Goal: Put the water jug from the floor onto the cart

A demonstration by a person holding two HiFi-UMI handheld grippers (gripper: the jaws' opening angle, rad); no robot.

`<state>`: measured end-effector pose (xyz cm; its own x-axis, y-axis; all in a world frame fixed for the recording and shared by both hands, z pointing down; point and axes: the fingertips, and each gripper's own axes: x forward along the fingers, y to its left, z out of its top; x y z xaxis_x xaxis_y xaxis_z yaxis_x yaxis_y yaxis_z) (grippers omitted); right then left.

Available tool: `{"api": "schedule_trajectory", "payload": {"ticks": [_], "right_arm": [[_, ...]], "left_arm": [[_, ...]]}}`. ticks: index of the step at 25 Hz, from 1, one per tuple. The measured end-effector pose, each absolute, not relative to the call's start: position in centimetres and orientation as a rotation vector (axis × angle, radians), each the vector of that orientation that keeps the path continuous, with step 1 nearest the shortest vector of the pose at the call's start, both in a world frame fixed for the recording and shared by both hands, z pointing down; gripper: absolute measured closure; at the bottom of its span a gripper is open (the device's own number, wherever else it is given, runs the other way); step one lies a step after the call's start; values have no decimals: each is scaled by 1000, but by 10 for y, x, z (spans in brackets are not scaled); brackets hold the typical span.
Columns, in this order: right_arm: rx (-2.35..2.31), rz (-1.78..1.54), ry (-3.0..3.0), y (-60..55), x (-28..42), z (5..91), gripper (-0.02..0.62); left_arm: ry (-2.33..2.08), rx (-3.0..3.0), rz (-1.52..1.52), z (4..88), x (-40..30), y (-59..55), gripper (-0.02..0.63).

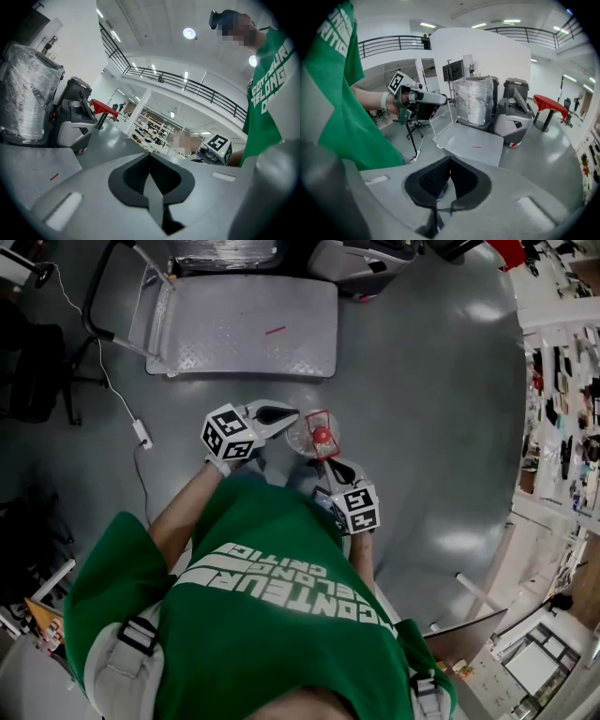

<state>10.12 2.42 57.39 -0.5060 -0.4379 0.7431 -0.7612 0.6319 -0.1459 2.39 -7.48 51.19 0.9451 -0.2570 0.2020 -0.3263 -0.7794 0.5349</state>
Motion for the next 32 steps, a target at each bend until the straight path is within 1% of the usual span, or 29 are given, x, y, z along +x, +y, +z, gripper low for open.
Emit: {"api": "schedule_trajectory", "payload": {"ticks": [3,6,14,24,32], "right_arm": [[894,548,-2203,20,110,579,601],[883,482,-2213,-1,135,577,601],[950,400,-2163,-23,179,570,601],[799,474,-2098,-5,218,619,601],[684,536,-2072,8,213,687,601]], "left_arm": [[-441,2445,126,521,36,-66,595],[-470,2384,117,534,53,-59,595],[-310,2333,288,563,104,-42,595],[-170,2301,431,613,176,-34,595],[-109,2273,583,676,177,-16,595]]}}
